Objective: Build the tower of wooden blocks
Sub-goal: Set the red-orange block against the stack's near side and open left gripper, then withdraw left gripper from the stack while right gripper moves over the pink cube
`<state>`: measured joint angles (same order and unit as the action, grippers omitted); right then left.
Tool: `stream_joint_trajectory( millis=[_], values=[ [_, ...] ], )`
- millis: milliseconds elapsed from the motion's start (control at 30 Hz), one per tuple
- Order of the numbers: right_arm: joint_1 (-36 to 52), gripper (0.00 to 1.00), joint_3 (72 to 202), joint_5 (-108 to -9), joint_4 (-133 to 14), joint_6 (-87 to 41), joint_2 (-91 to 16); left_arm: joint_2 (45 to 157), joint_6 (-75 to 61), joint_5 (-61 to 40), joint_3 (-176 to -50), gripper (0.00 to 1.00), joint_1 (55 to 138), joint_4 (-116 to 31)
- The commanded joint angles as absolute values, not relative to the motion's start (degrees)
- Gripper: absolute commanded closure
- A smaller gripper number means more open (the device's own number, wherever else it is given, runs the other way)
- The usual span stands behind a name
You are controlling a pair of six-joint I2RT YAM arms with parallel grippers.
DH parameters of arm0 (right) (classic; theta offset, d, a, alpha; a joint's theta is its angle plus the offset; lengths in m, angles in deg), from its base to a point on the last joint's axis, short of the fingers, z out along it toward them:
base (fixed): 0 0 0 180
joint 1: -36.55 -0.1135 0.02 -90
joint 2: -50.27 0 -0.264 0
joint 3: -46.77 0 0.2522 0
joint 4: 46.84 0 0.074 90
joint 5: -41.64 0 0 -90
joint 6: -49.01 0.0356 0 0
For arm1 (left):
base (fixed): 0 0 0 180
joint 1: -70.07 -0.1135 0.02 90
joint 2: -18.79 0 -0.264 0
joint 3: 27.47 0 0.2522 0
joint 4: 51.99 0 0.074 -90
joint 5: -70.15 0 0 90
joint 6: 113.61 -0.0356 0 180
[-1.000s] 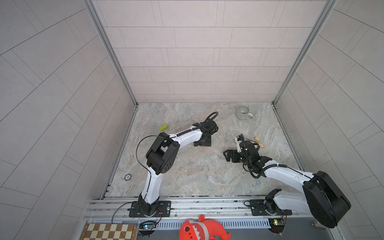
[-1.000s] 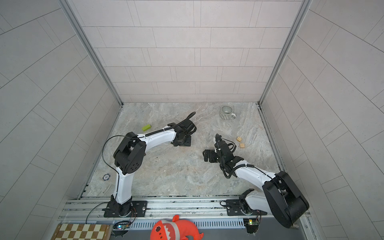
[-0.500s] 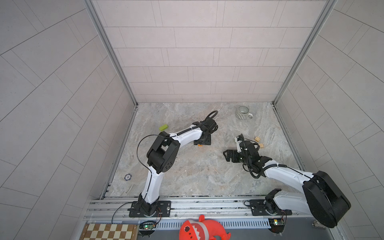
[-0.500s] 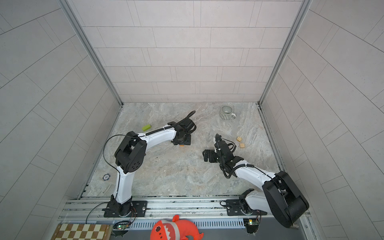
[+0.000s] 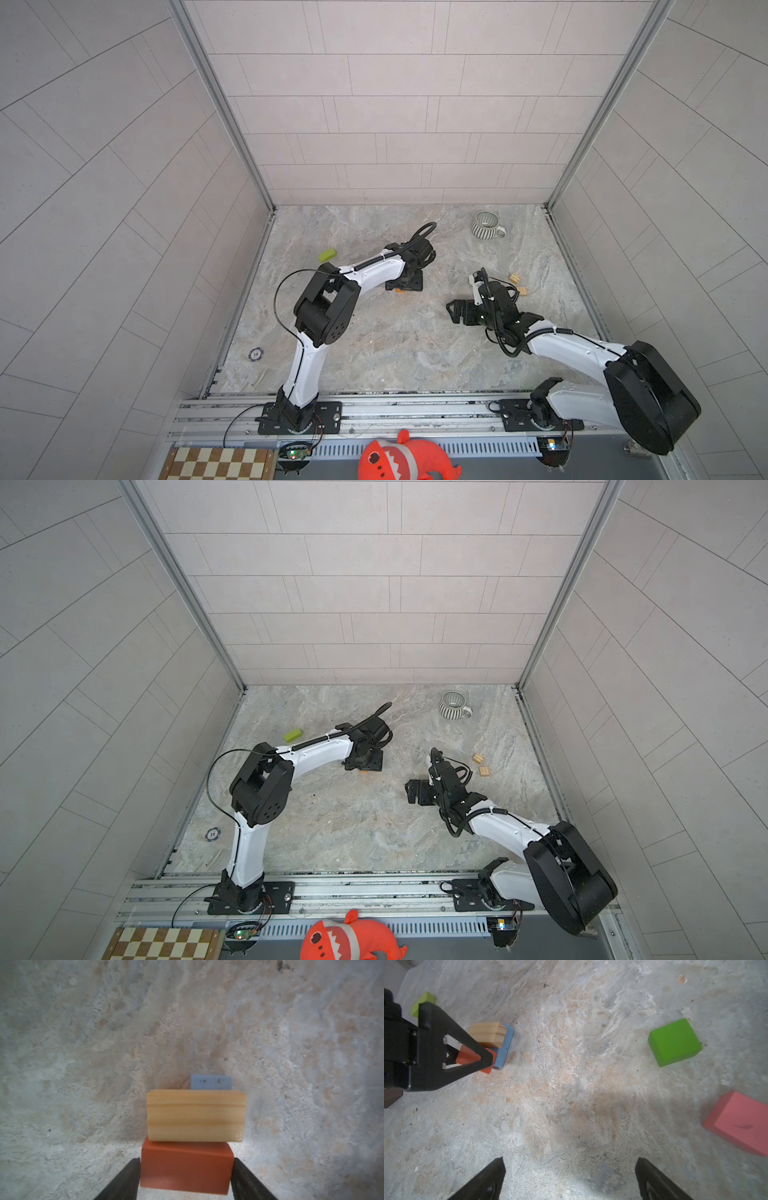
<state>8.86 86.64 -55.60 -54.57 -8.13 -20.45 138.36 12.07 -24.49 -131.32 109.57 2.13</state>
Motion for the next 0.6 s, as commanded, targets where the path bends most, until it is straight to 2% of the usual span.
stream_joint_trajectory(
  millis=[0,33,100,367,500,567],
  values=[
    [9.15,0.01,86.57,-54.42,-54.96,-8.04,-20.44,135.72,11.29,-26.12,-132.24,0.2,109.33,5.25],
    [9.15,0.03,86.81,-54.21,-55.34,-8.25,-20.63,134.73,11.28,-26.46,-131.85,0.18,109.31,5.45],
    [9.14,0.05,88.16,-52.64,-58.29,-8.86,-20.14,131.4,11.2,-27.27,-130.43,0.01,109.33,5.34],
    [11.31,0.09,93.27,-45.49,-71.23,-10.18,-12.19,114.34,11.52,-26.64,-119.24,0.0,109.28,1.86],
    [14.23,0.1,95.04,-46.55,-75.63,-10.11,-11.36,105.36,12.31,-25.55,-110.36,0.0,109.29,-2.68],
    [16.97,0.15,97.32,-47.96,-79.09,-10.61,-12.2,101.12,12.89,-25.62,-105.96,0.0,109.3,-4.33]
  ],
)
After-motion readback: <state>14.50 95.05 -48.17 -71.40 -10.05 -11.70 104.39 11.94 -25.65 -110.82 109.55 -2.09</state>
